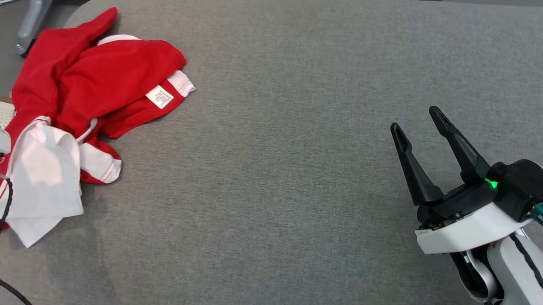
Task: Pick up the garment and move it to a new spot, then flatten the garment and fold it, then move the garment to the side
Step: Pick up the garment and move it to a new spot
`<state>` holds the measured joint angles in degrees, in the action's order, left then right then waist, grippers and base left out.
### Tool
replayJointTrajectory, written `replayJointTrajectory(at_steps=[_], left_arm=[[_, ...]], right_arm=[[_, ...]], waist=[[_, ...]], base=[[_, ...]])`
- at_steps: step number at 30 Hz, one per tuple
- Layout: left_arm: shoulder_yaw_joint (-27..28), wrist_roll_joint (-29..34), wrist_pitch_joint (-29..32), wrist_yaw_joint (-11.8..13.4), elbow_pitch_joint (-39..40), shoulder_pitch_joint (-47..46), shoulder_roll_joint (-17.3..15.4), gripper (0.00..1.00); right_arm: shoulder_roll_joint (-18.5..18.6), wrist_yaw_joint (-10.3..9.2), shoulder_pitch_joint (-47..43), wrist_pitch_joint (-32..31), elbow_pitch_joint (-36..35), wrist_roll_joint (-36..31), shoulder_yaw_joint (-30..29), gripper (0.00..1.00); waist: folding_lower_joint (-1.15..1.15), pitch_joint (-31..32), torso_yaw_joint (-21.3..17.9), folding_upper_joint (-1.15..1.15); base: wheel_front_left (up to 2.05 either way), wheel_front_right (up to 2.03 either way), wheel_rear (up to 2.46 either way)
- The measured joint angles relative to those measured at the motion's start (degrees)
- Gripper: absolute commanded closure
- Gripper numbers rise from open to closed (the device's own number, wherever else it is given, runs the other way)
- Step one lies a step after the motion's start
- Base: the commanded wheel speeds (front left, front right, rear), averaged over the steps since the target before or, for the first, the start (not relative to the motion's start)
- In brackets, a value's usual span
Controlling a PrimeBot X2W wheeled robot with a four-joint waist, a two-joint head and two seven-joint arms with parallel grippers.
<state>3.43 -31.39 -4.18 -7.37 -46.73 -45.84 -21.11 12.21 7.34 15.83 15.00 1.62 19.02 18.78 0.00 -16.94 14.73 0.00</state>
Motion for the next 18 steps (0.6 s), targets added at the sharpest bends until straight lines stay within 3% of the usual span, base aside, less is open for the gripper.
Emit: replayJointTrajectory(at_steps=[9, 18], left_arm=[[-3.1, -6.0, 4.9, -0.1, -11.3, -5.4, -5.3, 0.0], [-7.3, -9.1, 9.3, -0.1, -17.7, -7.8, -7.3, 0.0]], right_arm=[[0.6, 0.0, 1.9, 0.0, -0.7, -0.5, 0.2, 0.0], [0.7, 0.0, 2.7, 0.0, -1.1, -0.7, 0.3, 0.0]], waist=[[0.0, -4.7, -5.3, 0.0], [0.0, -7.0, -8.4, 0.0]], base=[[0.0, 0.0, 0.0], [0.0, 0.0, 0.0]])
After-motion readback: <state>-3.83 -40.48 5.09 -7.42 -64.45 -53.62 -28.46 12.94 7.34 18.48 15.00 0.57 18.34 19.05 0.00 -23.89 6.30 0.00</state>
